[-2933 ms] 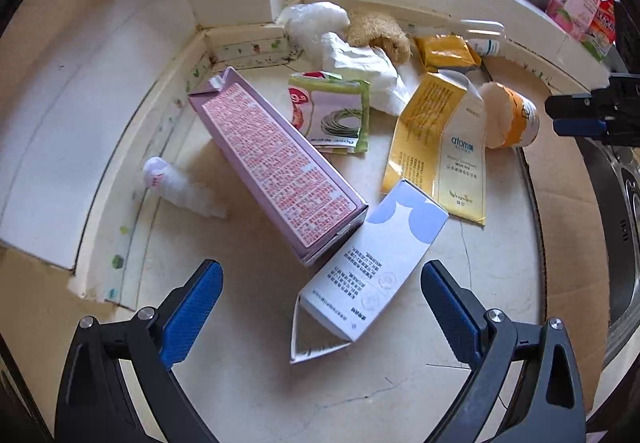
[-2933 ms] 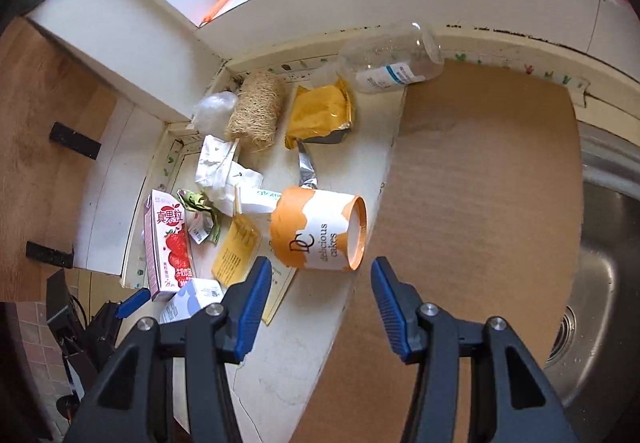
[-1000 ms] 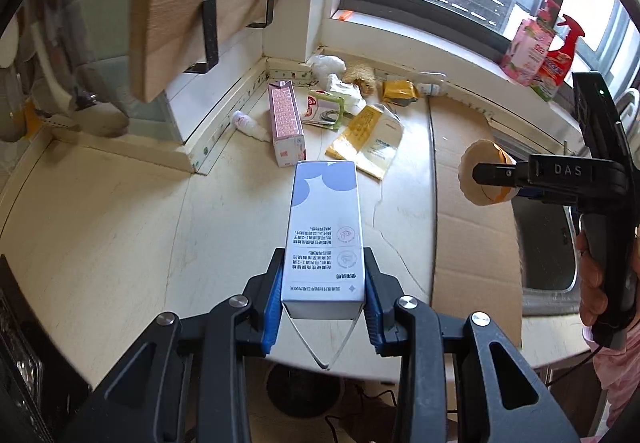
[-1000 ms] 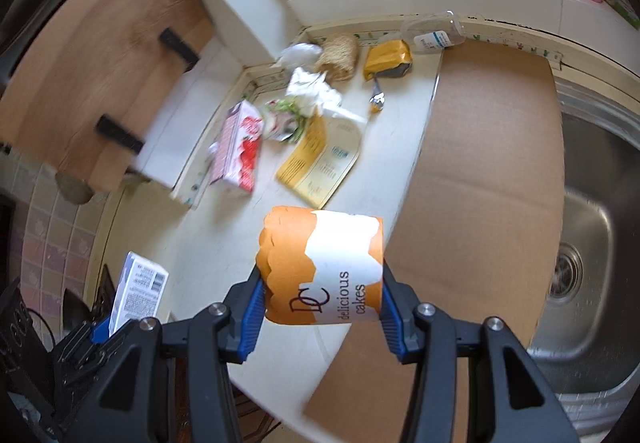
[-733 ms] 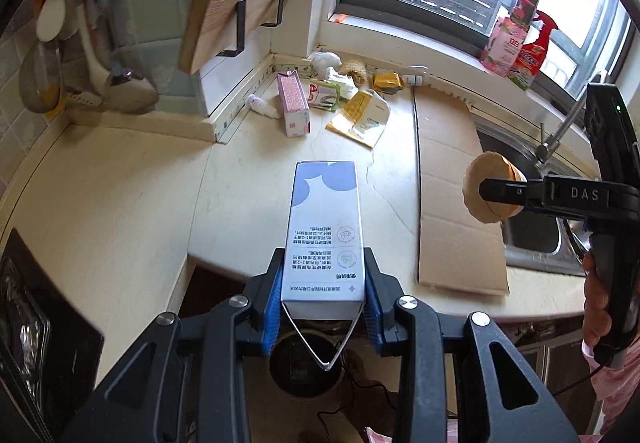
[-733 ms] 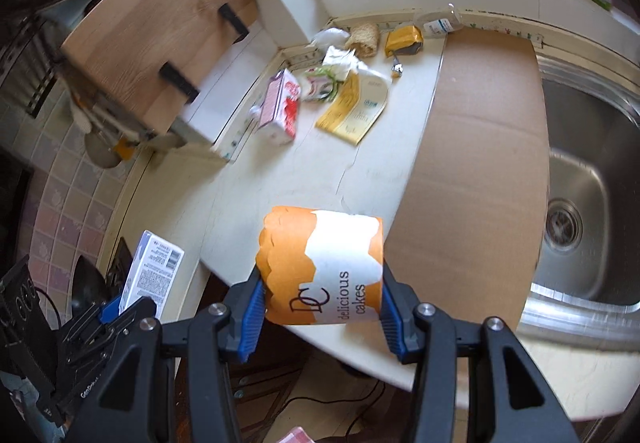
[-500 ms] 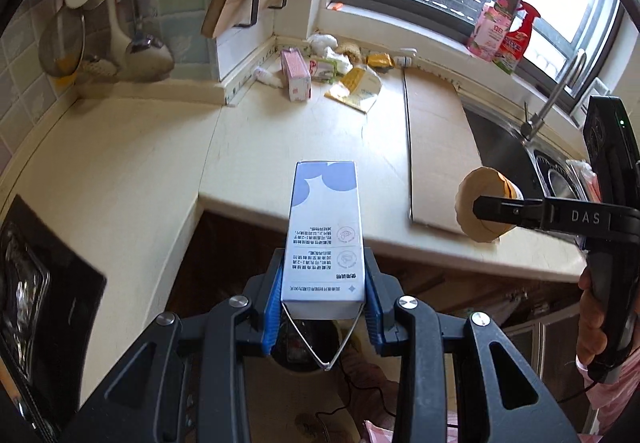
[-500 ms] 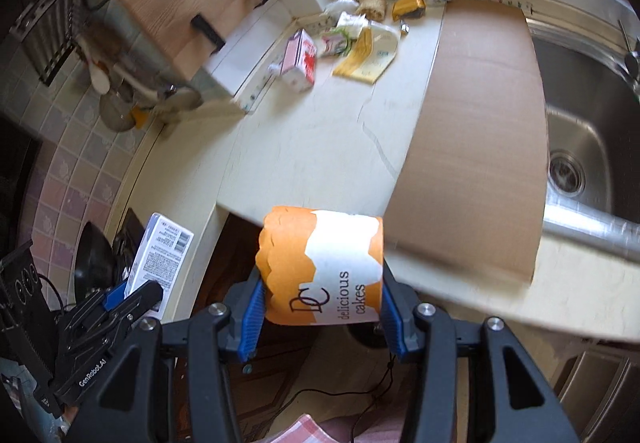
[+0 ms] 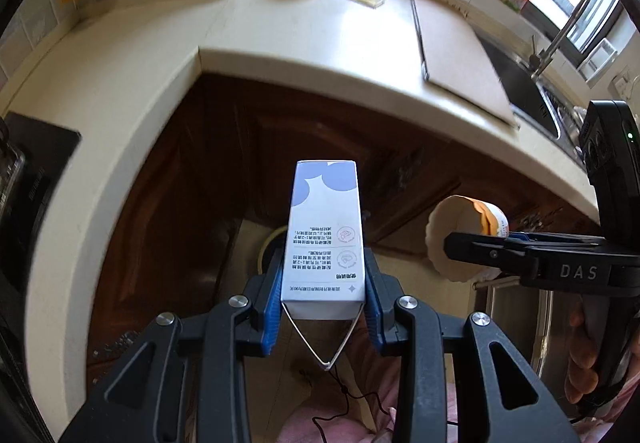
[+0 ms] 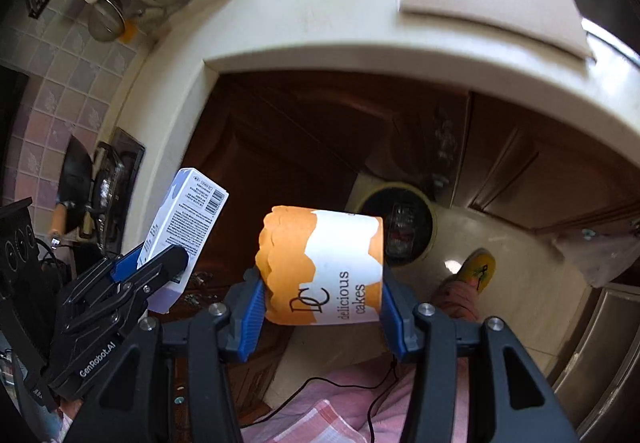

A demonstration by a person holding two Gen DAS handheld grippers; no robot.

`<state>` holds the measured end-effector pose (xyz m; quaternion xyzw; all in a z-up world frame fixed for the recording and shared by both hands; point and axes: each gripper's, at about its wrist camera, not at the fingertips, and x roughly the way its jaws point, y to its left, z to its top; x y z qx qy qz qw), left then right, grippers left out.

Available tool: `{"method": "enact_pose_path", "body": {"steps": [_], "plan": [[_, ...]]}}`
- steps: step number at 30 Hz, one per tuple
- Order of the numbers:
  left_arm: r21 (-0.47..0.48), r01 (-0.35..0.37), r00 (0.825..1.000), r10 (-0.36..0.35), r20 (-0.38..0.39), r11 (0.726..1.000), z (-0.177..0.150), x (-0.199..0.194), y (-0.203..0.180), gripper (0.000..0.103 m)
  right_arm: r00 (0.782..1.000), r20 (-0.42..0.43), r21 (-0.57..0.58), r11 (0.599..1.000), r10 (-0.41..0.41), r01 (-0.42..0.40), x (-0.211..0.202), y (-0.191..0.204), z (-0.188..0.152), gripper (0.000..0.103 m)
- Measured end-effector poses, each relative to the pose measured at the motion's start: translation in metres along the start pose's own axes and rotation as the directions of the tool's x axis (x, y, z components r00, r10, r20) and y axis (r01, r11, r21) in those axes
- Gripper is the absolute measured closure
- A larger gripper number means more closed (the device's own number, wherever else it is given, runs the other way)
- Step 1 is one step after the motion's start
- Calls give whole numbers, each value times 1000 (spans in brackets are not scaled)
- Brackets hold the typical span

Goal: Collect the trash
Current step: 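Carry the cup and carton down over the trash bin with both tools, then open both tools to drop the cup and carton into the bin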

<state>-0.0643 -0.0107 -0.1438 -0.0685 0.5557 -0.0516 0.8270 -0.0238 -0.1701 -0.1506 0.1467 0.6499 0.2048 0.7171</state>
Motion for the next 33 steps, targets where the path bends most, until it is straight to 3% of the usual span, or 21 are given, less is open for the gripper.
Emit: {"method": "enact_pose_path", "body": {"steps": [6,15,16,17,18,19,24,27,33], "plan": [[-18,23,994,-25,-110,1000,-21,83,10,70,996,-85,32,999,-28,31,82,-31,-2,51],[-40,17,979,-25,-203,999,-38,230,41,69,981,-184,-5,998,-60,60,228,-87,6,49],[-43,6,978,-15,-208,999,-39,244,45,65,978,-195,-10,998,-70,70,243,-92,10,48],[-47,-2,976,-8,-218,999,-39,257,50,52,976,-204,-16,997,-73,71,257,-96,12,46],[-54,-16,973,3,-229,998,-39,268,55,44,974,-211,-23,997,-79,76,267,-99,14,35],[-61,-28,973,14,-232,998,-40,275,58,35,972,-214,-31,996,-93,88,277,-101,16,28],[-93,-70,972,46,-230,993,-44,290,73,35,971,-217,-63,994,-102,90,296,-101,22,28],[-102,-79,977,57,-204,992,-52,280,79,35,972,-208,-72,992,-112,99,293,-98,23,28],[-99,-87,985,70,-156,991,-38,256,77,35,980,-158,-96,990,-121,107,270,-84,25,28]]}}
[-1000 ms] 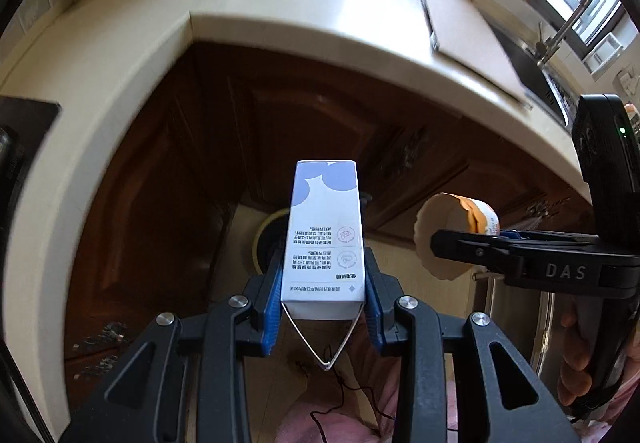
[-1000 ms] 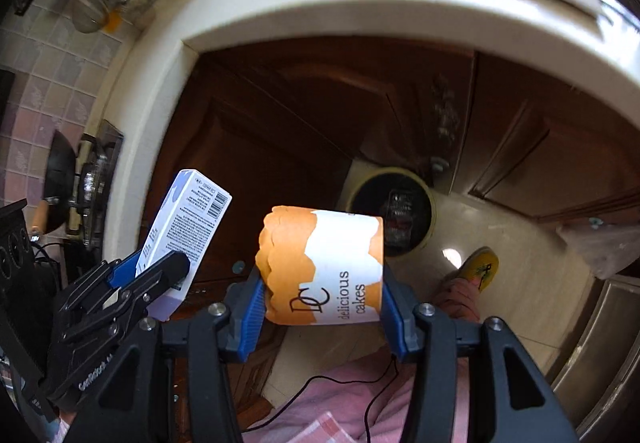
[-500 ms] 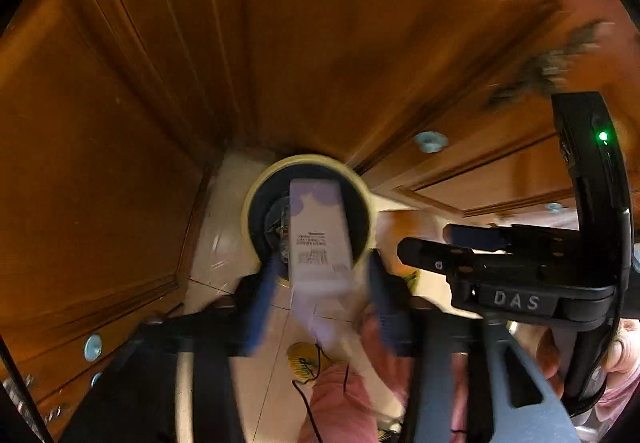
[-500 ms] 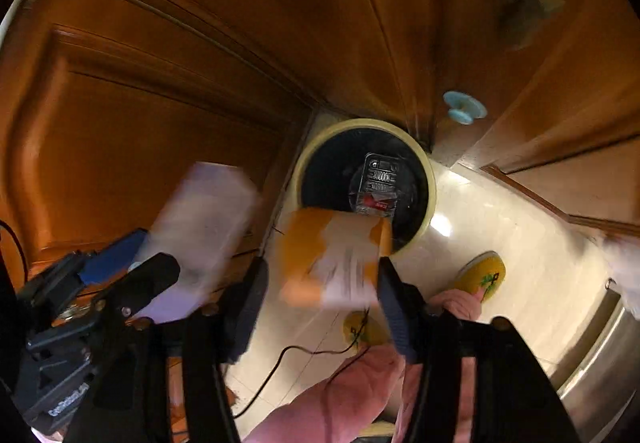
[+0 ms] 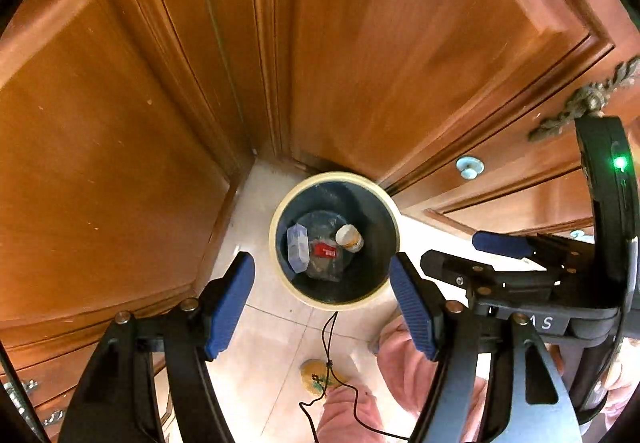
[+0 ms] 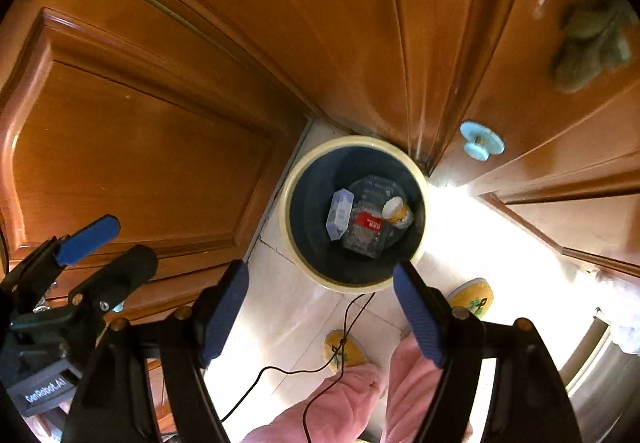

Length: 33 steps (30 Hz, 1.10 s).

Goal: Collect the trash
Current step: 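Open both tools to drop the cup and carton into the bin, then raise both tools back up to the counter trash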

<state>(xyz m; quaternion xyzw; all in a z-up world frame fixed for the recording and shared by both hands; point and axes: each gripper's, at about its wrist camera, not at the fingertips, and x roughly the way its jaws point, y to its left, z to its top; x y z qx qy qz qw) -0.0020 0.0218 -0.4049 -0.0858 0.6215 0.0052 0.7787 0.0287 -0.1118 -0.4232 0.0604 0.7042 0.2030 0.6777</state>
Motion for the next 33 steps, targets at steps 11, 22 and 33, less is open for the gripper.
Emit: {"method": "enact_pose_path", "body": {"steps": [11,22,33], "plan": [[-23,-2,996,4,89,1000,8,-93,-22,34,993,119,-25,1000,-6,9,-98,32,-15,28],[45,-3,964,-10,267,999,2,-256,-45,26,949,314,-44,999,-7,22,-259,74,-51,28],[90,9,890,-49,454,996,6,-383,-58,24,859,509,-60,994,-49,93,-380,107,-87,28]]}}
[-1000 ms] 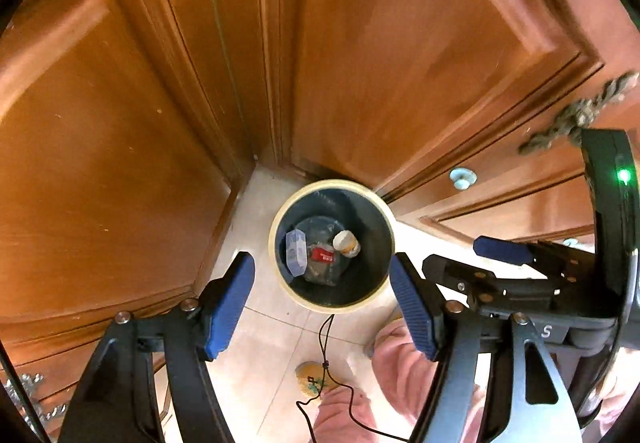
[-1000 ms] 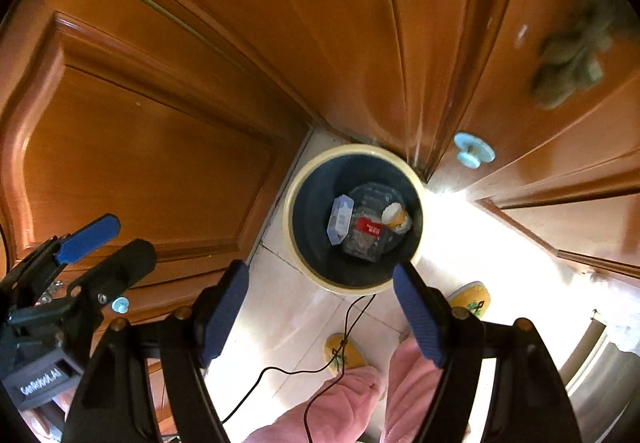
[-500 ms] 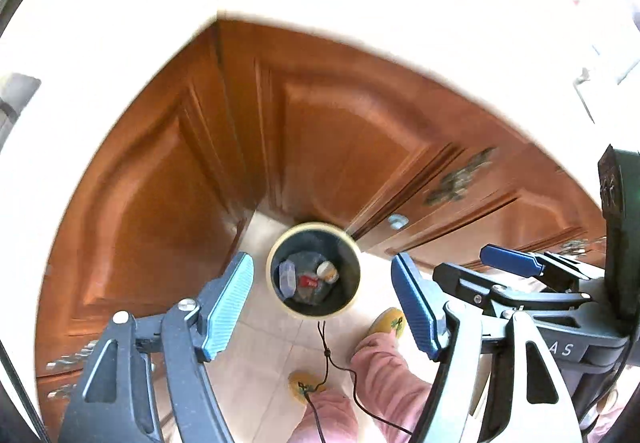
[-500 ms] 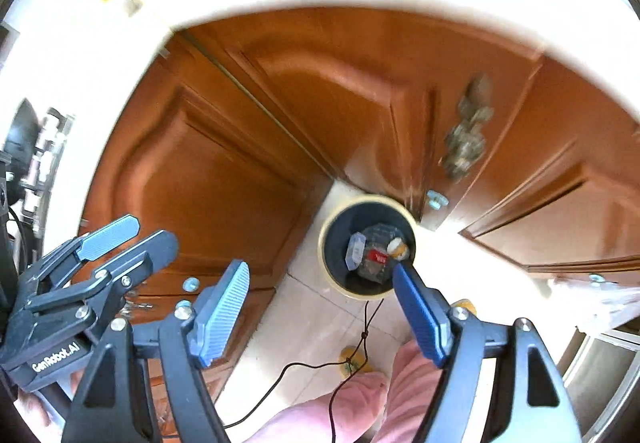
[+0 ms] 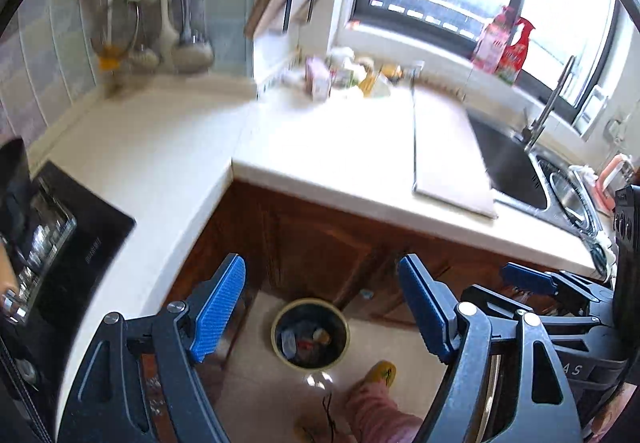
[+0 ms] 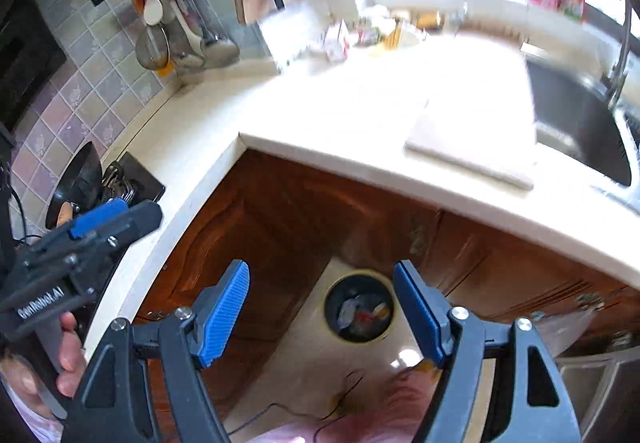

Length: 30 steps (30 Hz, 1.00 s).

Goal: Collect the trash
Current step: 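Raise both tools back up to the counter trash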

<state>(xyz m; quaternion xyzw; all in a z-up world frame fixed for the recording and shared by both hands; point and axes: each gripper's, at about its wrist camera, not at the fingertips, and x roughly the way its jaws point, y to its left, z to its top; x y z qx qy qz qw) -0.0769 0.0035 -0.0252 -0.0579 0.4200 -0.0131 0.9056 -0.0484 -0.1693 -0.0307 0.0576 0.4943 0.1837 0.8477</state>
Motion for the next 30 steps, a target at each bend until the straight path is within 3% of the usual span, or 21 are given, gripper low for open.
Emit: {"method": "enact_pose_path", "body": {"steps": [5,13,17,24,30], "plan": [[32,-14,998,12,68,999,19,-33,-5,23,995,57,-38,996,-78,81,-35,7,14,28],[55,-20,989,12,147,998,57,-54,-13,21,986,152,-19,998,-62,66,-61,-7,39,28],[79,-31,983,16,181,996,82,-51,-20,11,979,195,-39,997,-59,68,-67,-19,63,28],[117,-72,981,49,188,991,132,-12,-37,9,975,219,-1,999,-45,46,-46,-59,124,28],[112,-111,986,95,136,988,197,62,-52,9,980,198,11,1000,-7,5,-4,-105,195,28]]}}
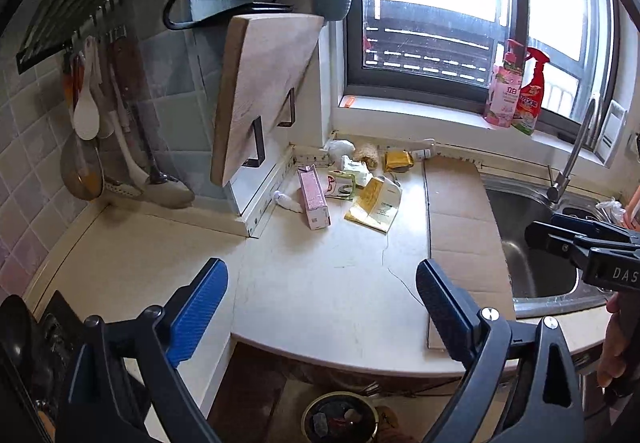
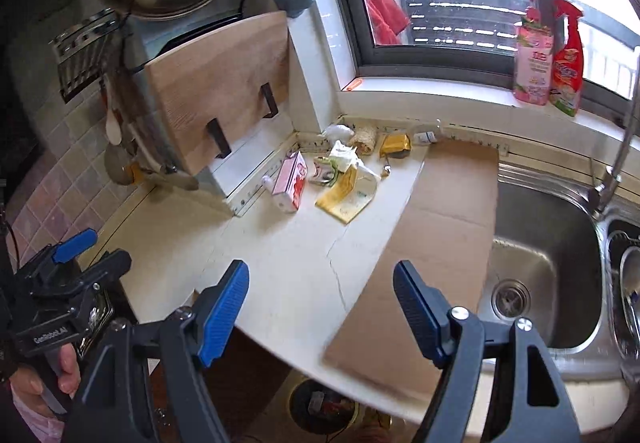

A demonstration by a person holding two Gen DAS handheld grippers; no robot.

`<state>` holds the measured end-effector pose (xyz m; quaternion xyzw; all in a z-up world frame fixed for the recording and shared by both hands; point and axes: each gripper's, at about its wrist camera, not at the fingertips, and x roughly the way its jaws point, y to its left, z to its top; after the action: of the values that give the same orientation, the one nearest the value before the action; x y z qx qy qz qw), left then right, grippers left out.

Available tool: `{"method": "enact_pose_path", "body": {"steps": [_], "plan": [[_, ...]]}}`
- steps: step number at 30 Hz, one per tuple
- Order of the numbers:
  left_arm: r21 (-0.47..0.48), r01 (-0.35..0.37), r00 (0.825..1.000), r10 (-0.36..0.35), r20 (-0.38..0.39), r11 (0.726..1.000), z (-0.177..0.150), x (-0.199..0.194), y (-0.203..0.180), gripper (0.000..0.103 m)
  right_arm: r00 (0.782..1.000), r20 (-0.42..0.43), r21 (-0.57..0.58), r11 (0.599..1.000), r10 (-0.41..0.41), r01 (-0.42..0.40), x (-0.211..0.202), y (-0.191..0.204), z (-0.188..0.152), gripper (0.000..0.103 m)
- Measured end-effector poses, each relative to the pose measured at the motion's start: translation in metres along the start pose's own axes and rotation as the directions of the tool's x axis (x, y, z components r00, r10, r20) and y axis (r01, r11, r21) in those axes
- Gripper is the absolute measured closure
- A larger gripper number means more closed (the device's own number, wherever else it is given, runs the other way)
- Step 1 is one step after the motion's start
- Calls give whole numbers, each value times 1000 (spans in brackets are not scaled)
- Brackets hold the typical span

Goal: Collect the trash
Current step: 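Raise both tools back up to the counter trash, then grasp the pink drink box with the left tool while the right tool reaches the white carton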

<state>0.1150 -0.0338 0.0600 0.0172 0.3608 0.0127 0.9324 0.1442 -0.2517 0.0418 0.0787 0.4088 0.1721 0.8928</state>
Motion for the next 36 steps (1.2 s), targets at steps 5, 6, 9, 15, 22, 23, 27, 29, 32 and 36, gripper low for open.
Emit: {"method": "enact_pose_path", "body": {"steps": [5,6,9,15,22,23,27,29,32,36], "plan": [[1,-34,997,34,-73,999,43,80,-16,9,998,-47,16,999,30,-29,60,-43,51,28],[-4,-43,995,43,-91,999,52,99,-18,9,998,-58,20,999,37,-36,71,-51,58,28],[-20,-61,990,58,-132,998,71,146,-23,9,994,-99,18,998,54,-53,111,-72,81,28],[-35,-111,971,101,-216,993,88,235,-25,9,978,-187,2,995,94,-96,192,-94,107,28],[-39,-154,947,136,-290,987,83,303,-17,9,952,-287,-9,993,110,-117,281,-100,114,28],[-40,-159,943,139,-301,987,82,312,-15,9,949,-296,-11,993,109,-117,290,-100,114,28],[-62,-167,930,136,-341,984,77,342,-6,13,942,-319,-21,992,109,-121,318,-100,112,28],[-76,-167,926,130,-355,983,76,352,-2,15,940,-324,-26,992,106,-120,327,-100,112,28],[-103,-161,923,113,-368,982,76,366,3,19,938,-330,-44,990,110,-132,339,-97,112,28],[-114,-145,918,91,-385,983,76,380,6,29,935,-340,-70,989,98,-129,352,-91,111,28]]}}
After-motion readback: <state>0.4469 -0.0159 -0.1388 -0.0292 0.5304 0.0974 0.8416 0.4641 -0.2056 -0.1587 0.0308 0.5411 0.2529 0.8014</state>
